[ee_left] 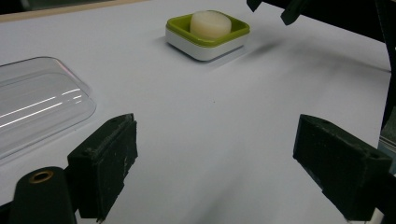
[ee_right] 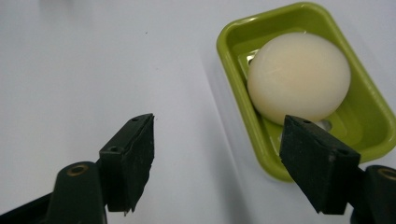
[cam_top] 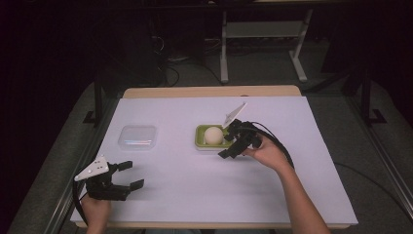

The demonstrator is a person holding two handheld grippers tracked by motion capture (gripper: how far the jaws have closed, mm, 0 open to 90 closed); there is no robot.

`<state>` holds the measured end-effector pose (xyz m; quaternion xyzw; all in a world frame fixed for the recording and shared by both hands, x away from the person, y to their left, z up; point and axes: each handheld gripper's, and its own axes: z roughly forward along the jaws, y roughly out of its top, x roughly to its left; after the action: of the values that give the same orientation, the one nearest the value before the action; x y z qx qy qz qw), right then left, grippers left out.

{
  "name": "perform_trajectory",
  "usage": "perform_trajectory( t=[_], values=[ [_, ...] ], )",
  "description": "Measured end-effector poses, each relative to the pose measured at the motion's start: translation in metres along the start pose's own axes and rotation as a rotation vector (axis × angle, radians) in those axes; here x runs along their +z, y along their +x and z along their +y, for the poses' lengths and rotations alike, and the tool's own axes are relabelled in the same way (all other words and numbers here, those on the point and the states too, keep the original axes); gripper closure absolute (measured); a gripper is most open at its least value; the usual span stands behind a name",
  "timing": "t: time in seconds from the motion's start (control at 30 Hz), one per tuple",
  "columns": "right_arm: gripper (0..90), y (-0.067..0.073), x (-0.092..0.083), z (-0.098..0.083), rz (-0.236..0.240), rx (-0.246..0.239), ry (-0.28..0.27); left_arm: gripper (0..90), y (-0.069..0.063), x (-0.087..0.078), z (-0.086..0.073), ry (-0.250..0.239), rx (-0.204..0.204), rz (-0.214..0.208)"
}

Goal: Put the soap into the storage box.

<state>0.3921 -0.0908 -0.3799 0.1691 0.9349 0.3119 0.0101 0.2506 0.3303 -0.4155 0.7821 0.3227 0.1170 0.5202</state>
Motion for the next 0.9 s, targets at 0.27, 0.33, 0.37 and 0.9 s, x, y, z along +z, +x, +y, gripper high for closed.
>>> perform_trajectory(
  t=[0.27,0.33,0.37,0.9],
  values=[
    [25.2,0.007,-0.004,-0.01,0.0,-0.004,-0.001,13.1,0.0,0.0,0.0,0.001,0.001,0.001],
    [25.0,0.01,-0.006,-0.011,-0.001,-0.002,-0.001,13.1,0.0,0.0,0.0,0.0,-0.001,0.0],
    [25.2,0.011,-0.007,-0.012,-0.006,-0.001,-0.009,13.1,0.0,0.0,0.0,0.0,0.001,0.0],
    [25.2,0.028,-0.014,-0.031,-0.01,-0.024,-0.029,13.1,-0.001,0.001,0.0,0.003,-0.002,0.001]
  ],
)
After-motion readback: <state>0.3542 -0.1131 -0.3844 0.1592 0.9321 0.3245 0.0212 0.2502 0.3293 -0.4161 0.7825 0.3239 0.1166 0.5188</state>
